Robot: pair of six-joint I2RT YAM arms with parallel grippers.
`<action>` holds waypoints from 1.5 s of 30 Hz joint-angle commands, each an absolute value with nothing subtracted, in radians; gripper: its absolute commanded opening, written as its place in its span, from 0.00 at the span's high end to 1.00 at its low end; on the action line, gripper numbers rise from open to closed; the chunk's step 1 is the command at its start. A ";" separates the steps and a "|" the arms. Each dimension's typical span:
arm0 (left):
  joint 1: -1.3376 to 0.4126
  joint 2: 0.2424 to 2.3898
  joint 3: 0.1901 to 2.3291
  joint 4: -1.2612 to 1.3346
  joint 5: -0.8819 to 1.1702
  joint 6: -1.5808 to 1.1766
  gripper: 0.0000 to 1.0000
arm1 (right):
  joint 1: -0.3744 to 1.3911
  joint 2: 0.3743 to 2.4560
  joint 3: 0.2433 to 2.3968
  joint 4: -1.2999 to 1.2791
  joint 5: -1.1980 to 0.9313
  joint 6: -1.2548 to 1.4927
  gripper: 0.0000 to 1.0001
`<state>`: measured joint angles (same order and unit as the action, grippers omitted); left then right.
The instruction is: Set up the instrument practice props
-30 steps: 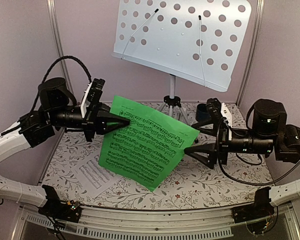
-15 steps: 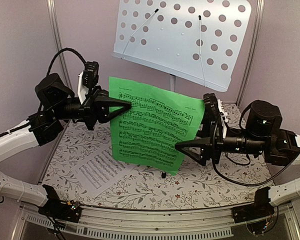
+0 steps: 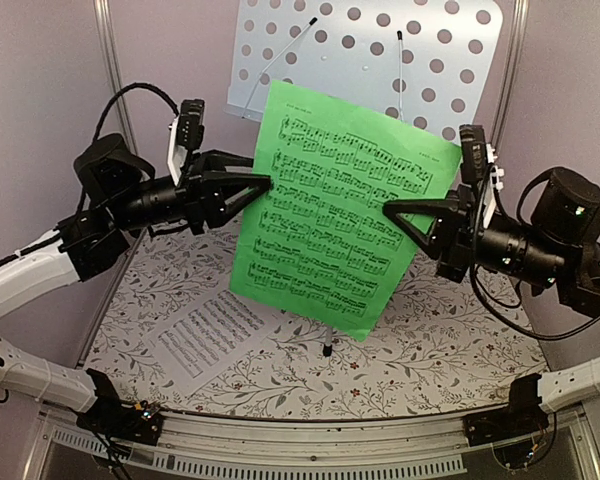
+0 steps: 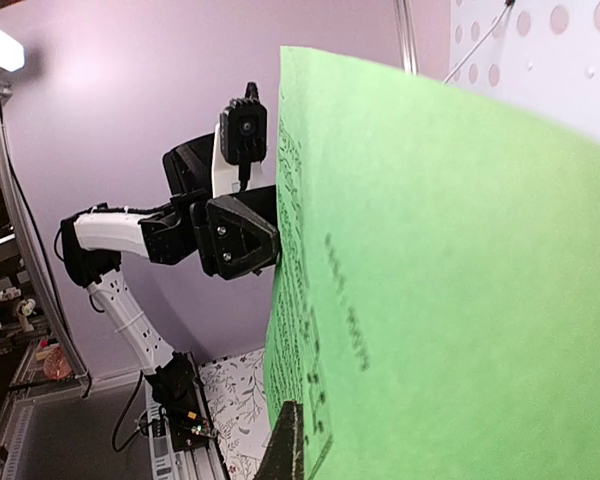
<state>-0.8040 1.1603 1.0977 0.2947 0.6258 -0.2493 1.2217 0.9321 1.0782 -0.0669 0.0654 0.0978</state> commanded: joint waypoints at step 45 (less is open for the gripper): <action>-0.769 1.632 2.041 -0.205 -0.073 0.323 0.88 | 1.145 1.301 1.879 -0.204 0.671 -0.190 1.00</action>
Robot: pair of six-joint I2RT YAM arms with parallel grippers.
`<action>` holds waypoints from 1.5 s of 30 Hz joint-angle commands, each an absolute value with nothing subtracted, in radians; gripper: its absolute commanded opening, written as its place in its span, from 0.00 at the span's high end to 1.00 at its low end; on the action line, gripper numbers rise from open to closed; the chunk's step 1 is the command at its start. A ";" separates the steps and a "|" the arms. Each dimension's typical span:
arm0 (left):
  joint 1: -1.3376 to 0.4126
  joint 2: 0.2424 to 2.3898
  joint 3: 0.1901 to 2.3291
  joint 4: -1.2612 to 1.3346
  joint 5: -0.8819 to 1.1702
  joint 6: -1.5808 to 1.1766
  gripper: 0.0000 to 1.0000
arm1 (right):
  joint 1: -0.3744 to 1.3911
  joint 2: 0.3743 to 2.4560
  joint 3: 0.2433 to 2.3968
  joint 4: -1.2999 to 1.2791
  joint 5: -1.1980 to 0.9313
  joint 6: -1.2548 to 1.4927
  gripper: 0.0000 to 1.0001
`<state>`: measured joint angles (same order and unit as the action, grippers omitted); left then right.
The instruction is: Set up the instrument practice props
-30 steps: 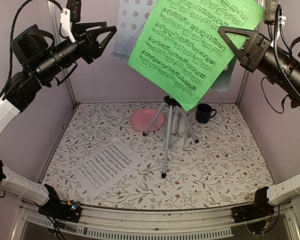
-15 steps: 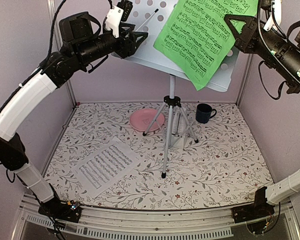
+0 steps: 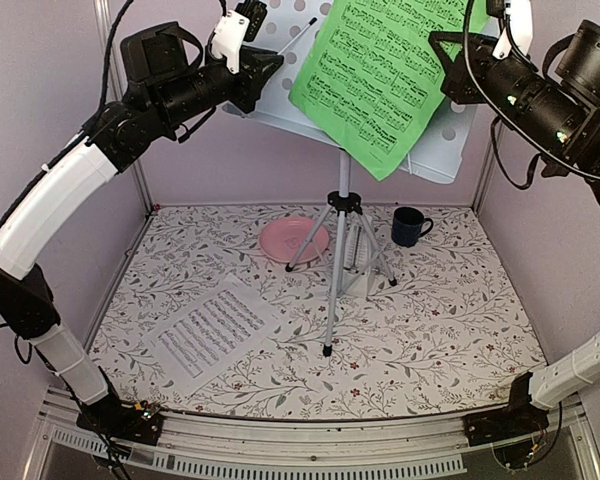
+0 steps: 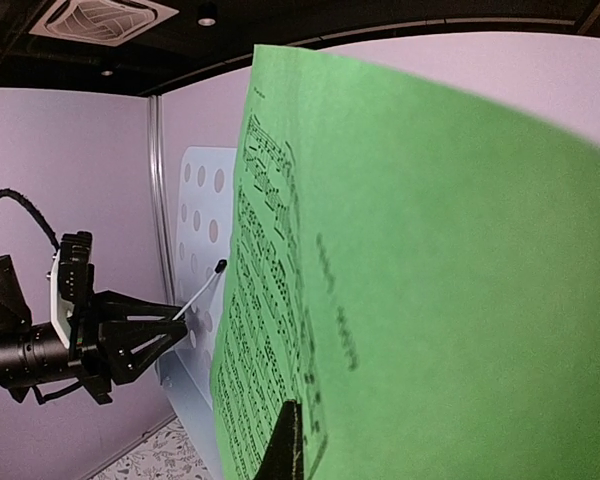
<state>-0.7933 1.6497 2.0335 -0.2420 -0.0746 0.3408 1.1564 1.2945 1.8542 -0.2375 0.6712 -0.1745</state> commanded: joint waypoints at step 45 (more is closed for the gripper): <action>-0.729 1.523 1.720 0.207 0.270 0.274 1.00 | 0.973 1.651 2.222 -0.153 0.320 -0.417 1.00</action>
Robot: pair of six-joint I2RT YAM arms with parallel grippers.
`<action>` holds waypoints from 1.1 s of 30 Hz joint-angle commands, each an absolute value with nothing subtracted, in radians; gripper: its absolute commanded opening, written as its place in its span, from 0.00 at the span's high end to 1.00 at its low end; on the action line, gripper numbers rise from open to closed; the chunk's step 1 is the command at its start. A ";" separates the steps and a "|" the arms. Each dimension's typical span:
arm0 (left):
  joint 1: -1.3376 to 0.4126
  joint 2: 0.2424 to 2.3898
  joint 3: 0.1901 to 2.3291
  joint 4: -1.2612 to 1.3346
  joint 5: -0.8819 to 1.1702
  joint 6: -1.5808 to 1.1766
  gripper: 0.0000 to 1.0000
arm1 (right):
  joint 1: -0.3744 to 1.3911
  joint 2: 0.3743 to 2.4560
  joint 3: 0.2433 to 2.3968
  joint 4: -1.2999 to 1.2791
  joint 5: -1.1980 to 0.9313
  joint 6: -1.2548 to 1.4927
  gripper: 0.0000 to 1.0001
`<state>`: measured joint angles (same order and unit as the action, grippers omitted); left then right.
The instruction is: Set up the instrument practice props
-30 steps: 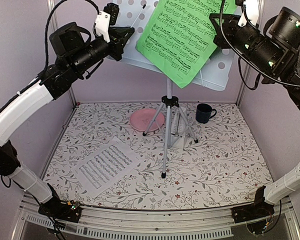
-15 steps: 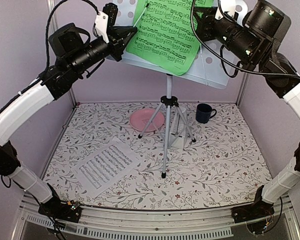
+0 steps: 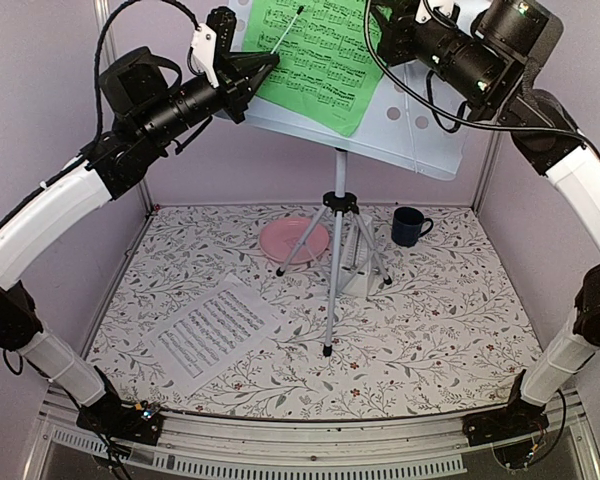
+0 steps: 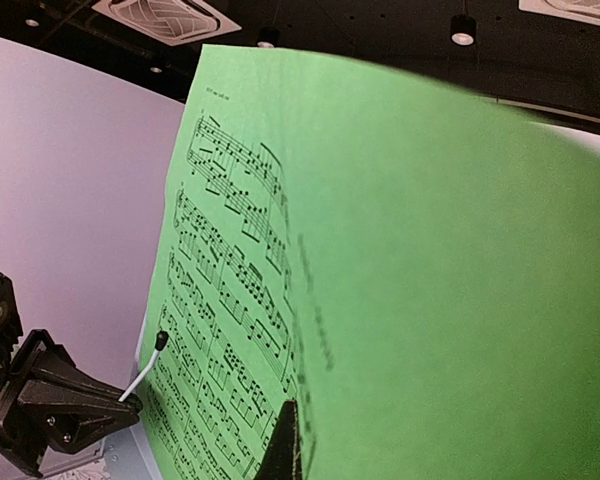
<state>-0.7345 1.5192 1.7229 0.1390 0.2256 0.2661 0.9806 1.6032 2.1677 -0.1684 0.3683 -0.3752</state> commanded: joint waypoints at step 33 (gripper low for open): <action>-0.725 1.547 1.725 0.209 0.264 0.272 0.97 | 0.971 1.771 2.289 -0.095 0.217 -0.630 1.00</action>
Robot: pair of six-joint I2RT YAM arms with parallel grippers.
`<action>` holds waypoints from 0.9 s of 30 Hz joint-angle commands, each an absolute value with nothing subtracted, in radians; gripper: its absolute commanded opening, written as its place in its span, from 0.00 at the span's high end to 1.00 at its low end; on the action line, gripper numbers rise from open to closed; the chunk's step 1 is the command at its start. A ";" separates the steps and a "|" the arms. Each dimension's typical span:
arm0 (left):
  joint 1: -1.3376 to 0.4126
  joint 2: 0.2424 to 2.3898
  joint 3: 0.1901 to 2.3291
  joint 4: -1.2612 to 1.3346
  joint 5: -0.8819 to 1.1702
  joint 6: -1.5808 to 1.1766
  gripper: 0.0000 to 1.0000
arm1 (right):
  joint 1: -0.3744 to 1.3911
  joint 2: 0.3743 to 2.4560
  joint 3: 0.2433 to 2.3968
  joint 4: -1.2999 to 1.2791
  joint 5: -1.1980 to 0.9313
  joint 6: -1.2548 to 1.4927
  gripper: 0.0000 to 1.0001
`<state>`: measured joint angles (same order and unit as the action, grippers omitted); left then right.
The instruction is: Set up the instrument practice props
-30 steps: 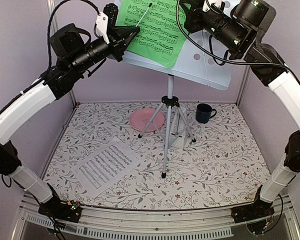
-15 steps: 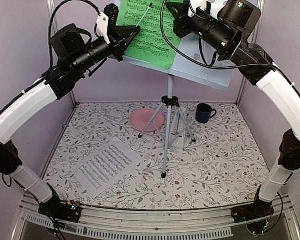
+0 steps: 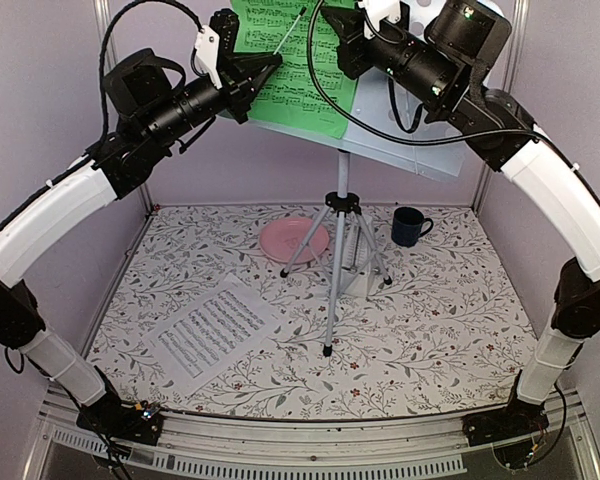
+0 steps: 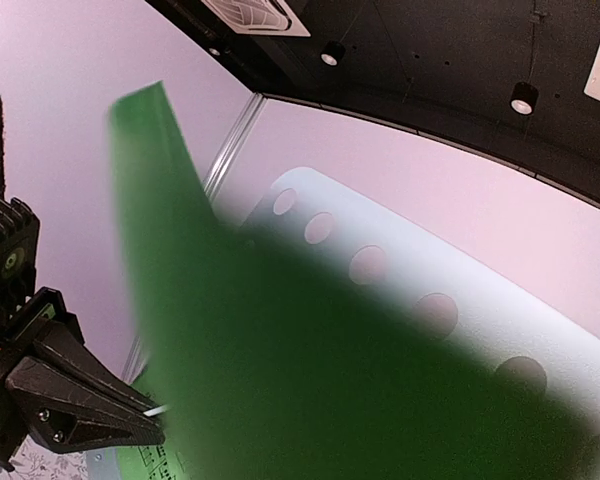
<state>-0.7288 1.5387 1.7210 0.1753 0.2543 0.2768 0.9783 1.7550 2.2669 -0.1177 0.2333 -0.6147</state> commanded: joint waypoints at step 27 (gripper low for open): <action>-0.728 1.397 1.606 0.180 0.185 0.246 0.24 | 0.971 1.739 2.284 -0.081 0.225 -0.602 0.41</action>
